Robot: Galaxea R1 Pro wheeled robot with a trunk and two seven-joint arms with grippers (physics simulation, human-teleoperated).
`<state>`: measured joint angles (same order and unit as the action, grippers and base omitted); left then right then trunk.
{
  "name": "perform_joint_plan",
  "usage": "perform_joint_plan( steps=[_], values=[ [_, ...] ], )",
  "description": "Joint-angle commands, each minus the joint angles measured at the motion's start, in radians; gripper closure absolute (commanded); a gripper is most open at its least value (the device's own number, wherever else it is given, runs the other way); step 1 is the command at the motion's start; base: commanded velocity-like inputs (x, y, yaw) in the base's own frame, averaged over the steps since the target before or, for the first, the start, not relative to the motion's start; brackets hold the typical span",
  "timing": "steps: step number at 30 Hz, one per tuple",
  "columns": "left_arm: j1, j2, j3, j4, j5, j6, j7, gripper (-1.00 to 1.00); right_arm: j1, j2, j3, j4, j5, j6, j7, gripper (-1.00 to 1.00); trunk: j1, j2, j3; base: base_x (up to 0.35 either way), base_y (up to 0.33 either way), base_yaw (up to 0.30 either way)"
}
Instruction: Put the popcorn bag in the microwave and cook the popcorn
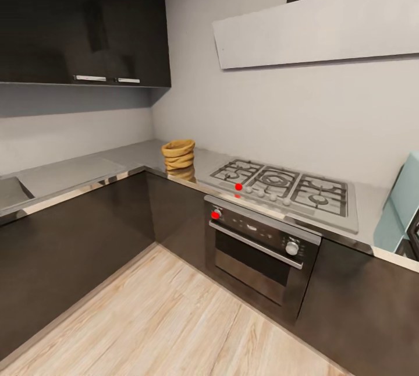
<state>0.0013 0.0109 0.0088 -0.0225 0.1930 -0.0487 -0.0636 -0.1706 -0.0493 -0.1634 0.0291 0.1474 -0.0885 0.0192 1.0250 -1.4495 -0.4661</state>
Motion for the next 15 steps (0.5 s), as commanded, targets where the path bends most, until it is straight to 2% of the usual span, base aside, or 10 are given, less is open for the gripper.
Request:
perform_joint_plan(
  steps=[1, 5, 15],
  values=[
    [0.0, 0.001, 0.0, -0.001, 0.008, 0.002, -0.008, -1.0, -0.001, -0.001, -0.009, 0.003, 0.01, -0.006, 0.003, -1.0, 0.0, 0.0, -0.001, 0.045, 0.023, 0.0],
    [0.0, 0.002, -0.001, -0.001, 0.007, 0.007, -0.015, -1.0, -0.001, -0.002, -0.008, 0.003, 0.011, -0.007, 0.006, -1.0, 0.0, 0.0, -0.001, 0.182, 0.158, 0.0],
    [0.0, 0.008, -0.001, -0.001, 0.004, 0.007, -0.018, -1.0, -0.001, -0.002, -0.007, 0.003, 0.012, -0.007, 0.004, -1.0, 0.0, 0.0, -0.001, 0.256, 0.234, 0.0]
  ],
)
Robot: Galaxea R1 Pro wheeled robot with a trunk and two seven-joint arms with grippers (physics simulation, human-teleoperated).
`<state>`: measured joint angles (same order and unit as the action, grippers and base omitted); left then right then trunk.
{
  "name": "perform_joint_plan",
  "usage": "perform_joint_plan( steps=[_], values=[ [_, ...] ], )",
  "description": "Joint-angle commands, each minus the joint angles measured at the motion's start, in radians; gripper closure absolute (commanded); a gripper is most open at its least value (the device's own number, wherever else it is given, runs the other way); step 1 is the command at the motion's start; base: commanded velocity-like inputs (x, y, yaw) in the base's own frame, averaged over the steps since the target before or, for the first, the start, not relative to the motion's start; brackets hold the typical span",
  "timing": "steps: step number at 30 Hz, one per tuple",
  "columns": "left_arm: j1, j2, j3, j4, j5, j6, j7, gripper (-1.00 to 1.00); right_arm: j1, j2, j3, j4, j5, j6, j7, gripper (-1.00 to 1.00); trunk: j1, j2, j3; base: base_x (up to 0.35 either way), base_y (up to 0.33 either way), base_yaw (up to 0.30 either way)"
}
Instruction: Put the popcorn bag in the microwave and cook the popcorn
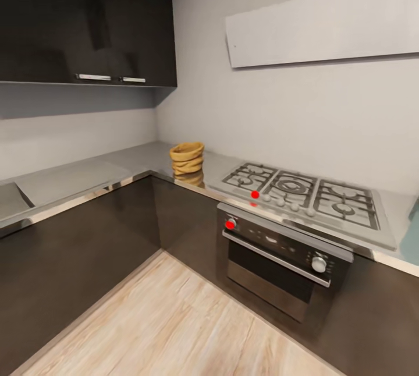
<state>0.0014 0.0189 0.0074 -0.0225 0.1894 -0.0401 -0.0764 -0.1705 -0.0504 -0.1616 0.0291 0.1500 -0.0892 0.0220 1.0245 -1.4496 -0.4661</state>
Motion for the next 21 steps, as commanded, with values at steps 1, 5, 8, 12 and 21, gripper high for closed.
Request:
perform_joint_plan(
  steps=[1, 5, 8, 12, 21],
  values=[
    [0.0, 0.0, 0.0, -0.001, 0.008, -0.001, -0.005, -1.0, -0.001, -0.001, -0.009, 0.003, 0.01, -0.006, 0.001, -1.0, 0.001, 0.0, -0.001, 0.27, 0.236, 0.0],
    [0.0, 0.0, 0.0, -0.001, 0.007, -0.001, -0.005, -1.0, -0.001, 0.001, -0.009, 0.003, 0.01, -0.007, -0.002, -1.0, 0.001, 0.0, -0.001, 0.27, 0.237, 0.0],
    [0.0, 0.0, 0.0, -0.001, 0.007, -0.001, -0.005, -1.0, -0.001, 0.002, -0.009, 0.003, 0.01, -0.007, -0.003, -1.0, 0.001, 0.0, -0.001, 0.269, 0.237, 0.0],
    [0.0, -0.001, 0.0, -0.001, 0.007, -0.001, -0.004, -1.0, -0.001, 0.003, -0.009, 0.003, 0.01, -0.007, -0.004, -1.0, 0.001, 0.0, -0.001, 0.27, 0.236, 0.0],
    [0.0, -0.001, 0.0, -0.001, 0.007, -0.002, -0.004, -1.0, -0.001, 0.001, -0.009, 0.003, 0.008, -0.01, -0.005, -1.0, 0.001, 0.0, -0.001, 0.29, 0.202, 0.0]
  ],
)
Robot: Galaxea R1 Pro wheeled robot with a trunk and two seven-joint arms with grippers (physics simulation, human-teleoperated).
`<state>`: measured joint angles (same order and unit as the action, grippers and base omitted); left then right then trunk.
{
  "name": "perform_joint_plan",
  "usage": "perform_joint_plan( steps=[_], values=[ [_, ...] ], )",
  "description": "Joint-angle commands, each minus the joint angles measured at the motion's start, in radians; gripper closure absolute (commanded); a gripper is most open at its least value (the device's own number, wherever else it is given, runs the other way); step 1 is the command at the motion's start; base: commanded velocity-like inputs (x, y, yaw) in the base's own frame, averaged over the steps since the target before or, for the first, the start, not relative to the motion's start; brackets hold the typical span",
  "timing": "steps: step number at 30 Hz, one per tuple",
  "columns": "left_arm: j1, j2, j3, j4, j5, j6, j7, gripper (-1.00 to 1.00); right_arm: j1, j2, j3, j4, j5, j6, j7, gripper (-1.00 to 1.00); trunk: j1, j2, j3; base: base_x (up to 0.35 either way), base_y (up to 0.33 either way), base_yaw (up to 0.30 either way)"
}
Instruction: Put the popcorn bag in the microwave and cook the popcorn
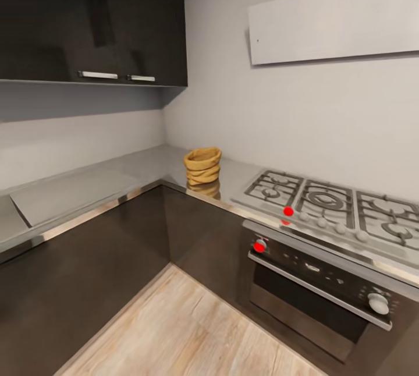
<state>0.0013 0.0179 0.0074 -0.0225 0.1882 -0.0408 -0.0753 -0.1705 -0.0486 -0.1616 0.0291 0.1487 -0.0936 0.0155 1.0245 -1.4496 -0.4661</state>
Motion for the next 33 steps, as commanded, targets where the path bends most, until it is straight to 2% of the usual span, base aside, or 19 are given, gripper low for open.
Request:
perform_joint_plan(
  steps=[1, 33],
  values=[
    [0.0, 0.0, 0.0, -0.001, 0.008, -0.001, -0.005, -1.0, -0.001, -0.001, -0.009, 0.003, 0.01, -0.007, 0.002, -1.0, 0.001, 0.0, -0.001, 0.296, 0.196, 0.0],
    [0.0, -0.003, -0.003, -0.001, 0.01, -0.01, -0.003, -1.0, -0.001, -0.009, -0.009, 0.003, 0.009, -0.011, 0.015, -1.0, 0.001, 0.0, -0.001, 0.263, 0.21, 0.0]
  ],
)
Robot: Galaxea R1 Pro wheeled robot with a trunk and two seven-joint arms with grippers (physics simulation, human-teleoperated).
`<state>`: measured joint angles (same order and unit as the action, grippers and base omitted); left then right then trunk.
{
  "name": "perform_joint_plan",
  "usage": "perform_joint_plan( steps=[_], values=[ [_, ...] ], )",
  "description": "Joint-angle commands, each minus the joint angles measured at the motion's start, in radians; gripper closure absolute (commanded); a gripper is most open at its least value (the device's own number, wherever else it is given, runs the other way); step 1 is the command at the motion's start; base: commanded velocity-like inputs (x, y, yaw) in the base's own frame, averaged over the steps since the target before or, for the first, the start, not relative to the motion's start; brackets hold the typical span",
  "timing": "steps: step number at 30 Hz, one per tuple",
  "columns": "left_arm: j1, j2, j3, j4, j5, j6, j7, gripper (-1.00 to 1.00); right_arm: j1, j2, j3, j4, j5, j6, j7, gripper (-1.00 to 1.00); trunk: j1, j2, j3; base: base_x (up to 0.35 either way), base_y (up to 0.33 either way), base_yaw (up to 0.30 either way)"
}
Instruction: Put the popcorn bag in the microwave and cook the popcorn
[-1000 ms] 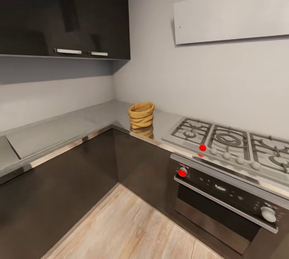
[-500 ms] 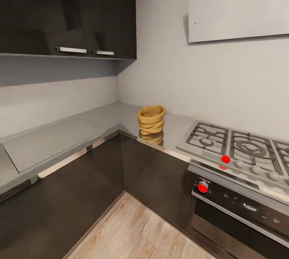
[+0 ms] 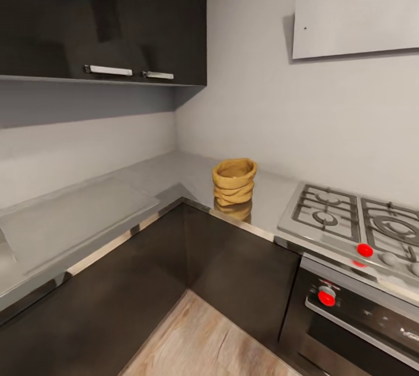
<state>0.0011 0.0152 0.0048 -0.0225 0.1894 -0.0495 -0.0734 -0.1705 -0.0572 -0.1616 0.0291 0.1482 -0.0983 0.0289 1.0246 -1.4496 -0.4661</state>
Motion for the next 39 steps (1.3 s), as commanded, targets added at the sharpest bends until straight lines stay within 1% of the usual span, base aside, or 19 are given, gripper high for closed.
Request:
perform_joint_plan(
  steps=[1, 5, 11, 27, 39],
  values=[
    [0.0, 0.0, 0.0, 0.0, 0.008, -0.001, -0.005, -1.0, -0.001, 0.0, -0.009, 0.003, 0.01, -0.006, 0.002, -1.0, 0.0, 0.0, -0.001, 0.242, 0.139, 0.0],
    [0.0, 0.0, 0.0, 0.0, 0.007, -0.001, -0.005, -1.0, -0.001, 0.002, -0.009, 0.003, 0.01, -0.006, 0.002, -1.0, 0.0, 0.0, -0.001, 0.155, 0.041, 0.0],
    [0.0, 0.0, 0.003, 0.0, 0.007, -0.002, -0.004, -1.0, -0.001, 0.005, -0.009, 0.003, 0.008, -0.011, -0.001, -1.0, 0.0, 0.0, -0.001, 0.015, 0.003, -0.042],
    [0.0, -0.001, 0.006, 0.0, 0.009, -0.003, 0.006, -1.0, -0.001, 0.008, -0.009, 0.003, 0.008, -0.01, -0.001, -1.0, 0.0, 0.0, -0.001, 0.0, 0.005, -0.225],
    [0.0, -0.001, 0.004, 0.0, 0.008, -0.003, 0.006, -1.0, -0.001, 0.008, -0.009, 0.003, 0.008, -0.011, -0.006, -1.0, 0.0, 0.0, -0.001, 0.0, 0.258, -0.229]
  ],
)
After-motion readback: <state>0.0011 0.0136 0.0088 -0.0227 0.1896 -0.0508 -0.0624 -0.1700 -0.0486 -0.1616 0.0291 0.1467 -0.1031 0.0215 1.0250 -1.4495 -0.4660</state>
